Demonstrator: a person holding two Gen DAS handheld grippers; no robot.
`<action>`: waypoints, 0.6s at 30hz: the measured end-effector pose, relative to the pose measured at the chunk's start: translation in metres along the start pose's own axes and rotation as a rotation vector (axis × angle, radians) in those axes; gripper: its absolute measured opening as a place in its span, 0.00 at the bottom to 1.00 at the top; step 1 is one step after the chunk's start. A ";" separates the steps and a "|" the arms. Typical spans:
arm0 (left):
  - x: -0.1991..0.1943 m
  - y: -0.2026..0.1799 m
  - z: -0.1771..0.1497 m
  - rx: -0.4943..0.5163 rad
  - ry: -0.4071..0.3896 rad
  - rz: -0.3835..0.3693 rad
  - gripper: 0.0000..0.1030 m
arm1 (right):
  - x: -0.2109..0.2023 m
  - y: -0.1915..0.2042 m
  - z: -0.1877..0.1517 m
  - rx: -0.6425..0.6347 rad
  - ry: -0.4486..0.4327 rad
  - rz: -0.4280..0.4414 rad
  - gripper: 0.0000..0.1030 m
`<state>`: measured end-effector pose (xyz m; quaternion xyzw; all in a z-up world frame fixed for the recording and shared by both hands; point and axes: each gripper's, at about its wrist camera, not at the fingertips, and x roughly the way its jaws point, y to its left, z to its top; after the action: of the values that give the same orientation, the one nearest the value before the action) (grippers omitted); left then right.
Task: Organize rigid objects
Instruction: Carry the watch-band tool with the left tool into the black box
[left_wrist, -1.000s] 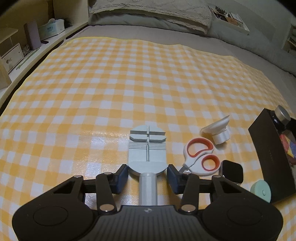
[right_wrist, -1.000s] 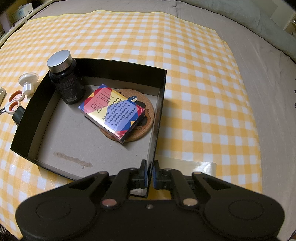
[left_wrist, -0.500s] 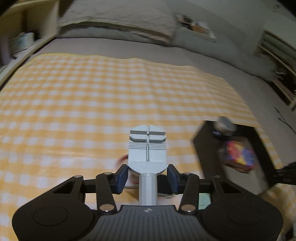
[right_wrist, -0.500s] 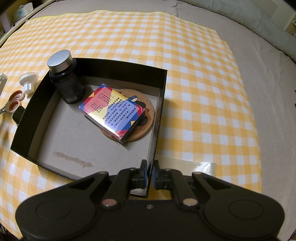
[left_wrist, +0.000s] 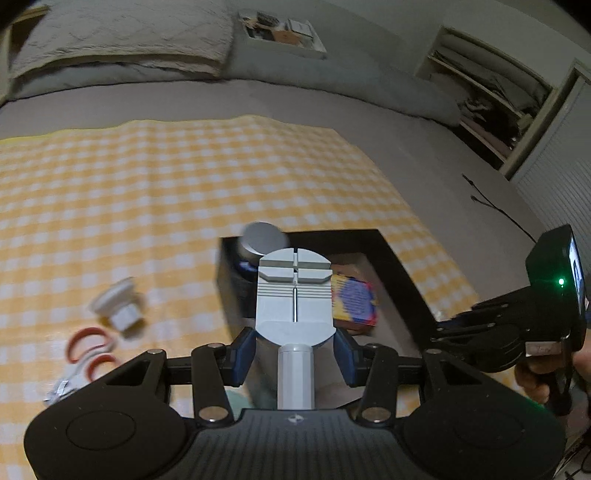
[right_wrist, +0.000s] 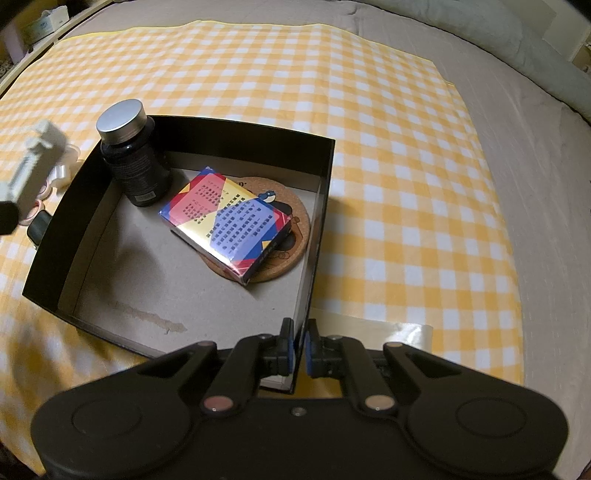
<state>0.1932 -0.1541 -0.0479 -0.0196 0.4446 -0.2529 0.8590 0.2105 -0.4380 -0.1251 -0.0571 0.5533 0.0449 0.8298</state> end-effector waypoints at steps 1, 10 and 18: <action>0.004 -0.006 0.001 0.001 0.008 -0.008 0.46 | 0.000 0.001 0.000 0.000 0.000 0.001 0.06; 0.051 -0.037 0.004 0.096 0.082 0.033 0.46 | -0.003 0.002 -0.002 -0.008 -0.005 0.008 0.06; 0.060 -0.029 0.002 0.101 0.110 0.066 0.56 | -0.003 0.000 -0.001 -0.008 -0.005 0.014 0.06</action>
<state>0.2109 -0.2067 -0.0842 0.0522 0.4782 -0.2472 0.8411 0.2083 -0.4385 -0.1231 -0.0566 0.5514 0.0531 0.8306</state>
